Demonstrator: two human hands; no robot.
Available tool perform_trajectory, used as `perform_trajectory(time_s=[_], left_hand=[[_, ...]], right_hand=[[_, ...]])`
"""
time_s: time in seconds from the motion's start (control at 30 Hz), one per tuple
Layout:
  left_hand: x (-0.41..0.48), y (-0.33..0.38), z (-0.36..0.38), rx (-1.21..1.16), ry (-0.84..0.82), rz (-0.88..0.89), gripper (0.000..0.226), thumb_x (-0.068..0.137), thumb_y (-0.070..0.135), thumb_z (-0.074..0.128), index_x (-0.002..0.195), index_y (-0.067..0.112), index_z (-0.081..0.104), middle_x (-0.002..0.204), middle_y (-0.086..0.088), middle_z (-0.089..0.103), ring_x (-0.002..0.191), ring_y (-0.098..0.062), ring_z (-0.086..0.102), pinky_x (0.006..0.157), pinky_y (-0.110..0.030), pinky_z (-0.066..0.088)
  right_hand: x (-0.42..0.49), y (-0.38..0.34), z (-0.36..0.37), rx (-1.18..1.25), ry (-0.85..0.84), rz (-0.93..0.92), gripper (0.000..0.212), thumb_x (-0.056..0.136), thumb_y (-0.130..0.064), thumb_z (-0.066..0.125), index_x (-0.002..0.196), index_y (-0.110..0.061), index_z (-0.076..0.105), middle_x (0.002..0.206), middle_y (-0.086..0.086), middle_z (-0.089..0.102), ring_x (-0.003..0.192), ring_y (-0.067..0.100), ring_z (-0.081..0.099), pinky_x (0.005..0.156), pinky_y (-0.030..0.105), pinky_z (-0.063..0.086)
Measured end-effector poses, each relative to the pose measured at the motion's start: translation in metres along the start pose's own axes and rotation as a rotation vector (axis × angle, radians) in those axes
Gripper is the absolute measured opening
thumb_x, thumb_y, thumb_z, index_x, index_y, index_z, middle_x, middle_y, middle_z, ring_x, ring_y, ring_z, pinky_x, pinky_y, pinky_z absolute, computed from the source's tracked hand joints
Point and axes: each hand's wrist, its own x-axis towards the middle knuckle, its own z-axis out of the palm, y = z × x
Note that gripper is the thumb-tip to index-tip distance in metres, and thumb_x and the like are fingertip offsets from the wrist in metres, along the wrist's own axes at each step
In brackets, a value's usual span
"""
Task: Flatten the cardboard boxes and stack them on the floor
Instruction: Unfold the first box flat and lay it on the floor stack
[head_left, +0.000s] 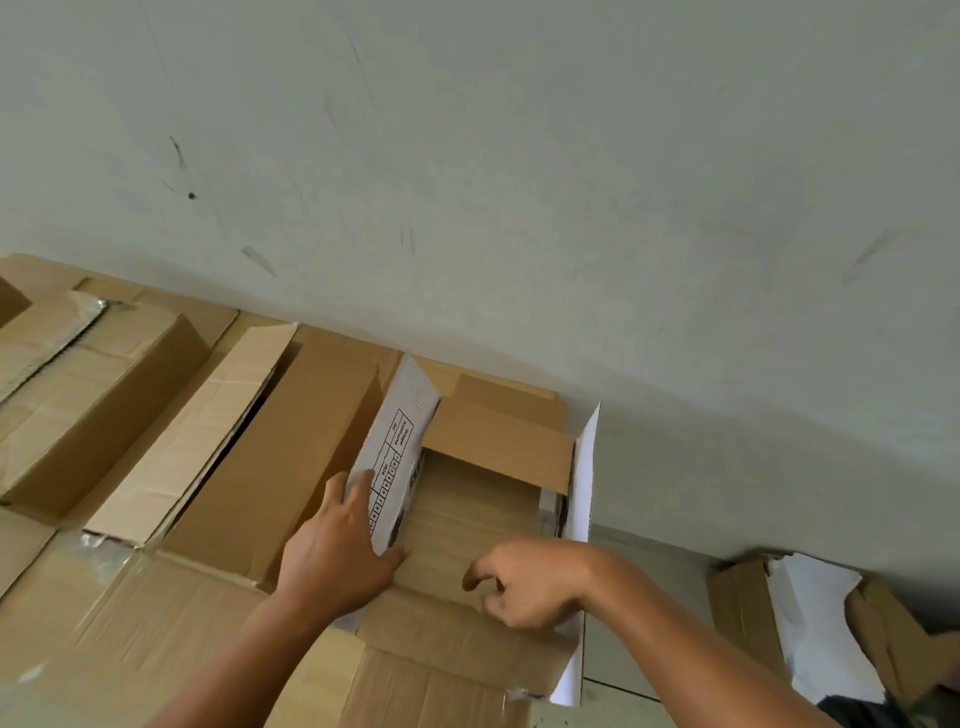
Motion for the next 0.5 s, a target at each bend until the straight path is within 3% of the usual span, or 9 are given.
perform_trajectory(time_s=[0.13, 0.23, 0.3, 0.5], left_hand=[[-0.003, 0.006, -0.001, 0.027, -0.016, -0.006, 0.103, 0.075, 0.058, 0.070, 0.154, 0.024, 0.013, 0.149, 0.000, 0.028, 0.101, -0.012, 0.057, 0.051, -0.015, 0.047], [-0.004, 0.009, -0.002, 0.068, -0.047, -0.014, 0.111, 0.071, 0.055, 0.074, 0.155, 0.024, 0.008, 0.156, -0.002, 0.018, 0.100, -0.012, 0.057, 0.052, -0.014, 0.049], [-0.005, 0.010, -0.004, 0.085, -0.061, -0.007, 0.117, 0.068, 0.055, 0.076, 0.156, 0.024, 0.005, 0.157, -0.001, 0.014, 0.098, -0.010, 0.055, 0.052, -0.014, 0.050], [-0.007, 0.005, -0.011, 0.108, -0.184, 0.039, 0.135, 0.060, 0.052, 0.082, 0.156, 0.026, -0.009, 0.164, -0.002, -0.011, 0.104, -0.014, 0.058, 0.061, -0.021, 0.058]], right_hand=[[0.019, 0.009, -0.007, 0.102, 0.001, 0.013, 0.049, 0.100, -0.025, 0.045, 0.148, -0.024, 0.042, 0.139, 0.006, 0.060, 0.125, 0.022, 0.056, 0.099, 0.030, 0.045], [0.037, 0.016, -0.009, 0.051, 0.167, 0.117, 0.063, 0.098, -0.024, 0.051, 0.156, -0.025, 0.025, 0.156, 0.010, 0.037, 0.140, 0.030, 0.041, 0.109, 0.036, 0.040], [0.044, 0.023, -0.014, 0.018, 0.257, 0.199, 0.071, 0.098, -0.022, 0.052, 0.158, -0.024, 0.014, 0.165, 0.011, 0.014, 0.147, 0.035, 0.026, 0.116, 0.042, 0.032], [0.036, 0.031, -0.044, 0.086, 0.358, 0.226, 0.078, 0.100, -0.030, 0.051, 0.158, -0.031, -0.001, 0.166, 0.007, -0.011, 0.152, 0.035, 0.005, 0.121, 0.046, 0.011]])
